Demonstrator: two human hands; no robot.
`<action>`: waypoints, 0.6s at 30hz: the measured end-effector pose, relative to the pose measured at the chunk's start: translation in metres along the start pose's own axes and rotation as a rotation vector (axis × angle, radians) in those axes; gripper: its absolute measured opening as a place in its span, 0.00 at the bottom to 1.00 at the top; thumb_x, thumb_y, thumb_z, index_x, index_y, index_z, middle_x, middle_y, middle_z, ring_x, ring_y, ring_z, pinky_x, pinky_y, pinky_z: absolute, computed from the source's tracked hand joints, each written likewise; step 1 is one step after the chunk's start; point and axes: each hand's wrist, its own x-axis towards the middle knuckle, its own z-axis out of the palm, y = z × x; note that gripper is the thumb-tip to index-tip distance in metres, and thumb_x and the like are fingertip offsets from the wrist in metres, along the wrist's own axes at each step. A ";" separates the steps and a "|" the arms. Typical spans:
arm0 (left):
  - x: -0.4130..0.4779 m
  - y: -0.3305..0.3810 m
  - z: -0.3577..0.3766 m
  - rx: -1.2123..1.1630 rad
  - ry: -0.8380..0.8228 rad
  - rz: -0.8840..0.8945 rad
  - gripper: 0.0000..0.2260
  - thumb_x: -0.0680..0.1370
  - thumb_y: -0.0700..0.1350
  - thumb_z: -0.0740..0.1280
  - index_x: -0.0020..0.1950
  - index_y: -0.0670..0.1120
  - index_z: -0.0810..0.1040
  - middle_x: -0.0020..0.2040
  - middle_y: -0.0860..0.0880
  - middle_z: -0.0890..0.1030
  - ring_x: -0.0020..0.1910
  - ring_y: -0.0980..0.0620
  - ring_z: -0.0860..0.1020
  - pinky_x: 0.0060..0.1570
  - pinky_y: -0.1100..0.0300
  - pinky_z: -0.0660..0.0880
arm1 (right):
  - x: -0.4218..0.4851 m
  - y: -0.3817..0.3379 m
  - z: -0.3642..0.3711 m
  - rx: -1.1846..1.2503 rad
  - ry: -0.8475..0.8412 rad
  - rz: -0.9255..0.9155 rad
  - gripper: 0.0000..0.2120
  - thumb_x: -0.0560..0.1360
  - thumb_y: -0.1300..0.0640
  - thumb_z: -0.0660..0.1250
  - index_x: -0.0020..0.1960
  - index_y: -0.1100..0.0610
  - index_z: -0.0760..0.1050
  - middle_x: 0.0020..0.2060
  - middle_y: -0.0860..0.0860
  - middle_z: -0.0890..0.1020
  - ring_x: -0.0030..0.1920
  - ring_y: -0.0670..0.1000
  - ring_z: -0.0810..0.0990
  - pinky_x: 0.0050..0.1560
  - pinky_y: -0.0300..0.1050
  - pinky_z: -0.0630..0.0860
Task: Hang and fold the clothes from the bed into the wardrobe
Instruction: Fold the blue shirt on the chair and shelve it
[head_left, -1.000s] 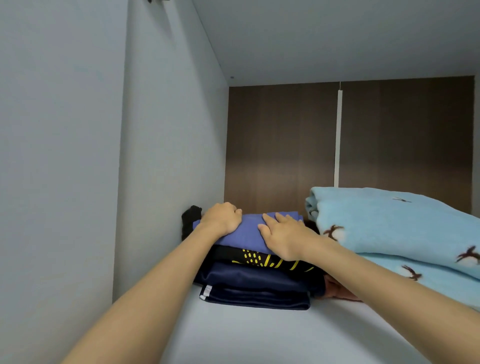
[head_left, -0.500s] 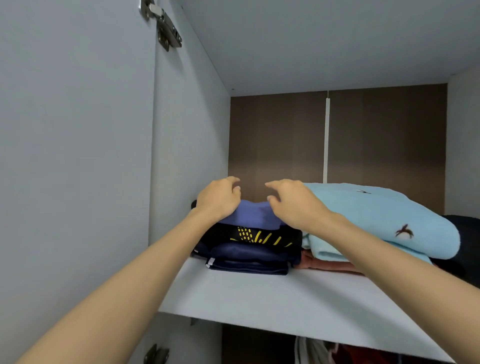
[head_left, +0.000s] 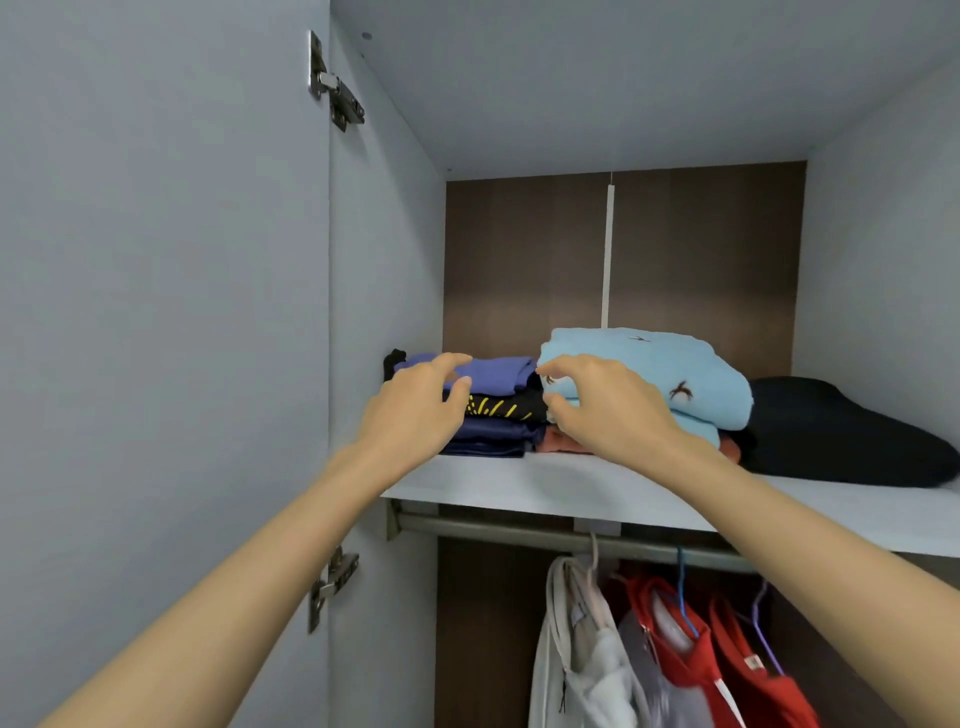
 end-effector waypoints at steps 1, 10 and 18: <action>-0.010 0.005 -0.006 -0.002 0.010 0.010 0.17 0.82 0.50 0.56 0.71 0.55 0.69 0.61 0.54 0.78 0.59 0.48 0.76 0.57 0.51 0.74 | -0.009 -0.002 -0.007 0.004 0.007 0.003 0.17 0.78 0.53 0.60 0.66 0.48 0.73 0.62 0.48 0.78 0.61 0.54 0.75 0.46 0.46 0.68; -0.095 0.023 -0.051 -0.065 -0.016 0.103 0.16 0.81 0.49 0.58 0.70 0.54 0.70 0.60 0.55 0.80 0.57 0.50 0.77 0.55 0.51 0.74 | -0.100 -0.040 -0.056 0.023 0.023 0.072 0.15 0.78 0.52 0.62 0.65 0.48 0.74 0.61 0.45 0.79 0.58 0.49 0.77 0.47 0.45 0.72; -0.190 0.030 -0.077 -0.107 -0.164 0.235 0.18 0.82 0.52 0.57 0.72 0.54 0.67 0.63 0.55 0.78 0.59 0.53 0.76 0.53 0.58 0.72 | -0.217 -0.095 -0.084 0.006 -0.018 0.224 0.16 0.78 0.52 0.62 0.66 0.48 0.73 0.61 0.44 0.78 0.58 0.46 0.76 0.46 0.40 0.68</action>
